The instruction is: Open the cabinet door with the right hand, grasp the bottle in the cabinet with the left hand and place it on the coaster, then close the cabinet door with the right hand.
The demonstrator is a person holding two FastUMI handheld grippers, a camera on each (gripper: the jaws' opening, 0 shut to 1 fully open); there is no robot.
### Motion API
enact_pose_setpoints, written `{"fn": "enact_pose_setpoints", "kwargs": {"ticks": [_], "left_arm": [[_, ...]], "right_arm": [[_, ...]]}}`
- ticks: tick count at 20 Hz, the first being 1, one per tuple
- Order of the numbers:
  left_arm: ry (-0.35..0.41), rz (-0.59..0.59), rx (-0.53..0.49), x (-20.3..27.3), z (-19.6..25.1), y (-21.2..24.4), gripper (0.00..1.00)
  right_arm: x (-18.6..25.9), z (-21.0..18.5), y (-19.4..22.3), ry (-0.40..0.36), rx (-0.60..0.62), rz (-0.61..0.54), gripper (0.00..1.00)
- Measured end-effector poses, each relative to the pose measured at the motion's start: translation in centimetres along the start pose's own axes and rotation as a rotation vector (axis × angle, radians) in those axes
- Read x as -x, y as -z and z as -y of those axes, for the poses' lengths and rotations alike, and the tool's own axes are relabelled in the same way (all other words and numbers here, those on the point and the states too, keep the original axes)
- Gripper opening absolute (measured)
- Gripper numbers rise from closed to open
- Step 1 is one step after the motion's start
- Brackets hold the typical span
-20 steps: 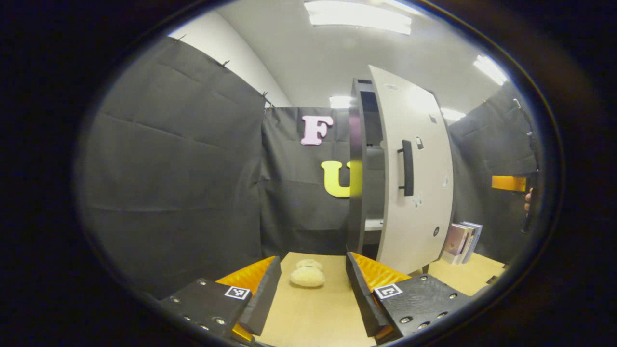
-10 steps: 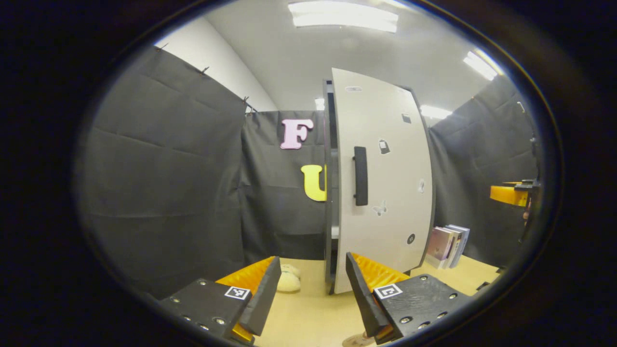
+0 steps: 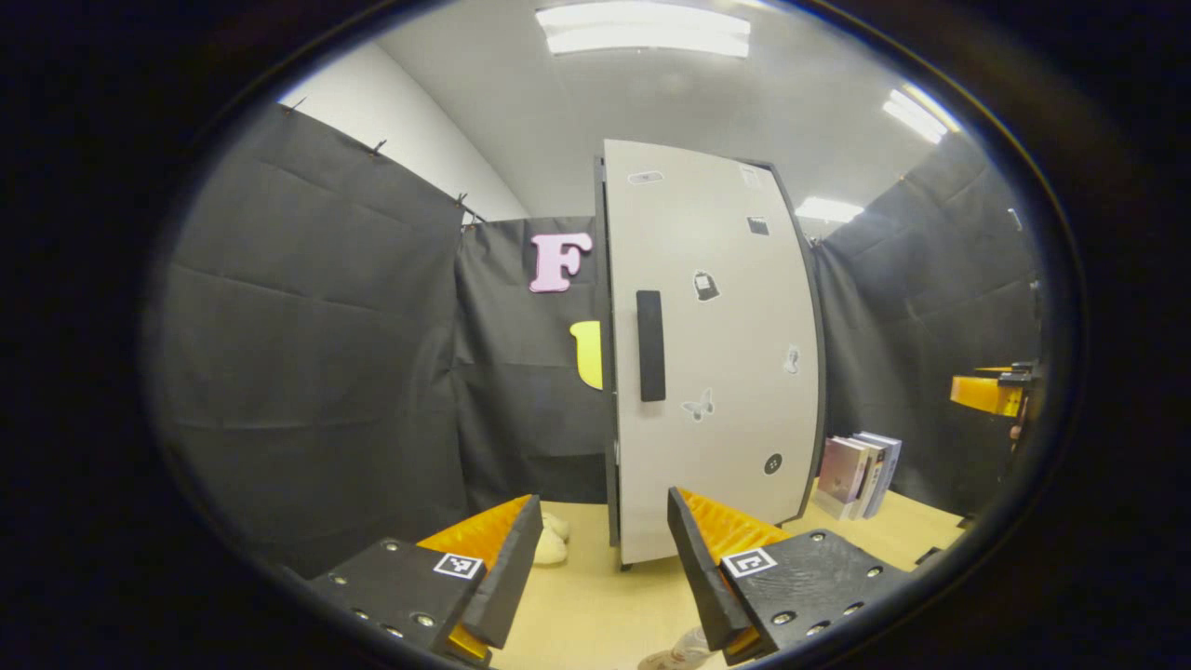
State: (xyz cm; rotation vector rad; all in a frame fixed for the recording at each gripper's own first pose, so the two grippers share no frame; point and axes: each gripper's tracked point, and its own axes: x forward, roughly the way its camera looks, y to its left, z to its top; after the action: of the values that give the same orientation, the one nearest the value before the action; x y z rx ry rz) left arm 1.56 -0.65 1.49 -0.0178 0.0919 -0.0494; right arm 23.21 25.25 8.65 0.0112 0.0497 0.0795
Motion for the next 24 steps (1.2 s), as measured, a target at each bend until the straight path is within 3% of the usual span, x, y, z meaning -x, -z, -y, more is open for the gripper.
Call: {"fn": "enact_pose_setpoints", "kwargs": {"ticks": [2,3,14,15,17,24], "left_arm": [[-0.004,-0.001,-0.002,-0.1,0.0,0.1,0.83],[-0.006,-0.003,-0.001,-0.2,0.0,0.1,0.72],[-0.028,0.010,0.006,0.2,-0.6,-0.4,0.72],[-0.028,0.011,0.005,0.2,-0.6,-0.4,0.83],[-0.030,0.014,0.004,0.3,-0.5,-0.5,0.72],[-0.040,0.021,0.009,0.6,-0.6,-0.6,0.77]], "right_arm": [[0.0,0.1,0.1,0.006,-0.007,-0.002,0.93],[0.1,0.1,0.2,0.007,-0.009,-0.005,0.93],[0.3,0.6,0.0,0.014,0.024,0.000,0.93],[0.4,0.7,-0.1,0.012,0.026,0.001,0.93],[0.5,0.7,-0.1,0.013,0.032,0.002,0.93],[0.7,0.7,-0.2,0.007,0.045,0.003,0.93]]}}
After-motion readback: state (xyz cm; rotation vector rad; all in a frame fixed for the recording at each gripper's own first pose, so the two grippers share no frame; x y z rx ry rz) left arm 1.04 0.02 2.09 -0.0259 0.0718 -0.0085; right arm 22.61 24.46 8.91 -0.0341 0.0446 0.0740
